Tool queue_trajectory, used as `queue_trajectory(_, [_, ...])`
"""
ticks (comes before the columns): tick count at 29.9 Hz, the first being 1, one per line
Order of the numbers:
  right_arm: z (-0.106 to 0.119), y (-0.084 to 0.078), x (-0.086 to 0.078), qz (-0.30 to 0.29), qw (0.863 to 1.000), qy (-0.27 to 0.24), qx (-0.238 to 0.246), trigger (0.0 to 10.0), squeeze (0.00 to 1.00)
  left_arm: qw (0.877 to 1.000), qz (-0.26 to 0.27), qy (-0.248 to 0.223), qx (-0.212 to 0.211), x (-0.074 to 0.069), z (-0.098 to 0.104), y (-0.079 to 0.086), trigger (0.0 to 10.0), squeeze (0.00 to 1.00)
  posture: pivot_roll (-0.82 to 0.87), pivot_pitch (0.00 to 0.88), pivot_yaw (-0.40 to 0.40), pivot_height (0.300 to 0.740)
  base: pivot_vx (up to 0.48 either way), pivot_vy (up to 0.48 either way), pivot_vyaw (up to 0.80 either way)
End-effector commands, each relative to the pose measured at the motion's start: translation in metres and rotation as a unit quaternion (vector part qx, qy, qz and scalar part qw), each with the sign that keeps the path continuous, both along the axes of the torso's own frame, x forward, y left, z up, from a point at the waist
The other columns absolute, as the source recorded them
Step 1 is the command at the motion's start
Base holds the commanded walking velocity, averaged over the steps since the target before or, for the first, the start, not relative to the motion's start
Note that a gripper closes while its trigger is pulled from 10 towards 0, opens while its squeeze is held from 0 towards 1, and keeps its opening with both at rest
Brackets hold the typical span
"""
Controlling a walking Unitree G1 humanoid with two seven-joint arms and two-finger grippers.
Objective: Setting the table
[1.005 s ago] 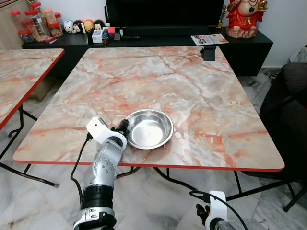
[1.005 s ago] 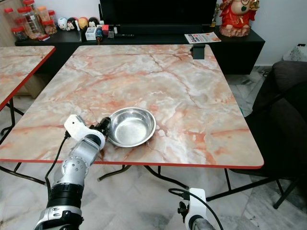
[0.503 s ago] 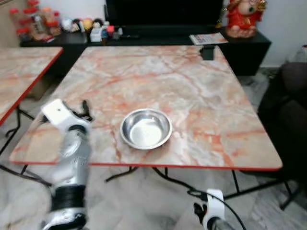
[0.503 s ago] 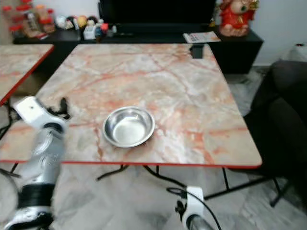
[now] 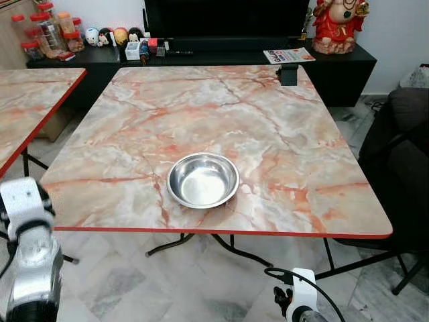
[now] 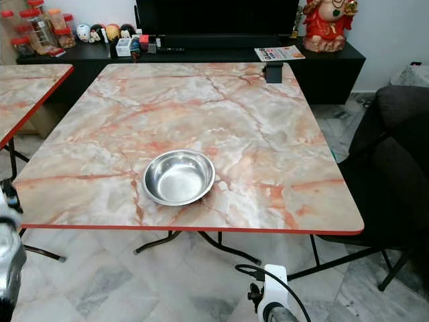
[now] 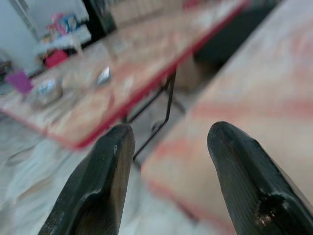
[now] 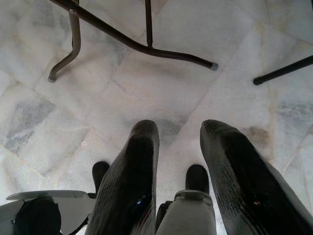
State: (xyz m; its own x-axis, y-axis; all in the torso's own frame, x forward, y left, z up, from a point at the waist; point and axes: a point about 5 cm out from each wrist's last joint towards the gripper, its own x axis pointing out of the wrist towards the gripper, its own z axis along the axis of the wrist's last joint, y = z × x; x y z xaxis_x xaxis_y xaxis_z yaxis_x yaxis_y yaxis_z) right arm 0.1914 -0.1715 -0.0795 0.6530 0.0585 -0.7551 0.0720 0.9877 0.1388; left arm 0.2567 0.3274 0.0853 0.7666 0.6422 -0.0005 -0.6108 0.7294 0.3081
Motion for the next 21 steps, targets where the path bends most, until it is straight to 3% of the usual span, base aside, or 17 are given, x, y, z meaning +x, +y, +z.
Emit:
queue_trajectory(1, [-0.001,0.0,-0.002,-0.006,1.0,0.002,0.0,10.0,0.0,0.999,0.034,0.032,0.005,-0.017,-0.019,0.01,10.0,0.0,-0.12,0.0,0.045,0.74,0.0,0.0,0.0])
queue_trajectory(2, [-0.001,0.0,-0.002,-0.006,1.0,0.002,0.0,10.0,0.0,0.999,0.034,0.032,0.005,-0.017,-0.019,0.01,10.0,0.0,-0.12,0.0,0.045,0.74,0.0,0.0,0.0])
queue_trajectory(5, [-0.002,-0.001,-0.003,-0.01,1.0,0.004,-0.002,10.0,0.0,0.994,0.045,0.101,0.019,-0.038,-0.047,0.012,10.0,0.0,-0.12,0.0,0.051,0.74,0.0,0.0,0.0])
queue_trajectory(10, [-0.002,-0.002,-0.004,-0.011,1.0,0.005,-0.003,10.0,0.0,0.988,0.045,0.145,0.016,-0.053,-0.069,0.01,10.0,0.0,-0.13,0.0,0.05,0.74,0.0,0.0,0.0])
queue_trajectory(16, [-0.002,-0.004,-0.005,-0.013,1.0,0.006,-0.006,10.0,0.0,0.97,-0.011,0.233,-0.071,-0.071,-0.113,-0.017,10.0,0.0,-0.13,0.0,0.043,0.74,0.0,0.0,0.0])
queue_trajectory(17, [-0.002,-0.005,-0.004,-0.013,1.0,0.007,-0.01,10.0,0.0,0.959,-0.053,0.253,-0.12,-0.072,-0.126,-0.034,10.0,0.0,-0.13,0.0,0.038,0.74,0.0,0.0,0.0])
queue_trajectory(21, [-0.001,-0.009,-0.004,-0.018,1.0,0.008,-0.014,10.0,0.0,0.935,-0.113,0.282,-0.181,-0.071,-0.141,-0.061,10.0,0.0,-0.13,0.0,0.033,0.74,0.0,0.0,0.0])
